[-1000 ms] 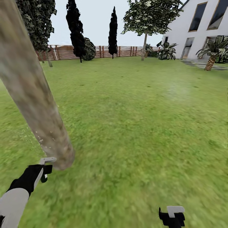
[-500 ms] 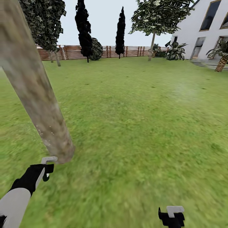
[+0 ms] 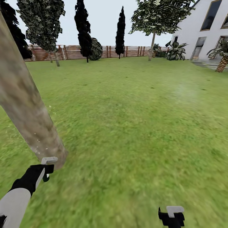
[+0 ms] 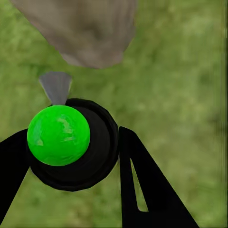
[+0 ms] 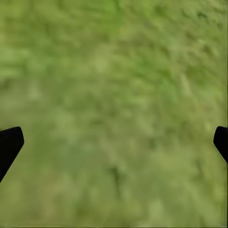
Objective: In the garden, pick up the pesticide atomizer on the floor and spray pesticide onto both trees until each tree trunk is fully covered.
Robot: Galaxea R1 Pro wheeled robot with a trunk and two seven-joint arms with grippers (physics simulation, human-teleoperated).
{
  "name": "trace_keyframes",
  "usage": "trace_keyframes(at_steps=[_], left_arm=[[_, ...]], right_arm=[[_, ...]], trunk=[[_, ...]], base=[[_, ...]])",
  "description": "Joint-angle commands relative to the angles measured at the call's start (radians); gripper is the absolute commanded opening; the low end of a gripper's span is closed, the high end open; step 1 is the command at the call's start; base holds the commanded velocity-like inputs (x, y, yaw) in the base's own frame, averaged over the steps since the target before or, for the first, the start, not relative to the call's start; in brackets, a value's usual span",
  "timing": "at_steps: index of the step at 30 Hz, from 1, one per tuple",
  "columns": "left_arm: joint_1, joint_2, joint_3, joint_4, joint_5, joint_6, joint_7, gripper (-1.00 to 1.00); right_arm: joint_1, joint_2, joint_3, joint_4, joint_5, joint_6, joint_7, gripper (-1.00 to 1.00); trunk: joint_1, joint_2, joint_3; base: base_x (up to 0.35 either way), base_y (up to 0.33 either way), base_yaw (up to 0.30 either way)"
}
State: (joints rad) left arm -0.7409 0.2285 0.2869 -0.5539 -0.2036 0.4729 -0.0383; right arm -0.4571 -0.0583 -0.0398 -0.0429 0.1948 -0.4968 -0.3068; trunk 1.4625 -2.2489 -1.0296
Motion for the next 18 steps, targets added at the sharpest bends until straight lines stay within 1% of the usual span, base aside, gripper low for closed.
trace_keyframes(at_steps=[1, 5, 18], left_arm=[[0.000, 0.000, 0.000, 0.000, 0.000, 0.000, 0.000, -1.00], [0.000, 0.000, 0.000, -0.001, 0.000, 0.000, 0.000, -1.00], [0.000, 0.000, 0.000, -0.001, -0.001, 0.000, 0.000, -1.00]], right_arm=[[0.000, 0.000, 0.000, 0.000, 0.000, 0.000, 0.000, 1.00], [0.000, 0.000, 0.000, 0.001, 0.000, 0.000, 0.000, 1.00], [0.000, 0.001, 0.000, 0.002, 0.000, 0.000, 0.000, 1.00]], trunk=[[0.000, 0.000, 0.000], [0.000, 0.000, 0.000], [0.000, 0.000, 0.000]], base=[[0.191, -0.216, 0.120], [0.159, -0.233, 0.248], [0.098, -0.260, 0.275]])
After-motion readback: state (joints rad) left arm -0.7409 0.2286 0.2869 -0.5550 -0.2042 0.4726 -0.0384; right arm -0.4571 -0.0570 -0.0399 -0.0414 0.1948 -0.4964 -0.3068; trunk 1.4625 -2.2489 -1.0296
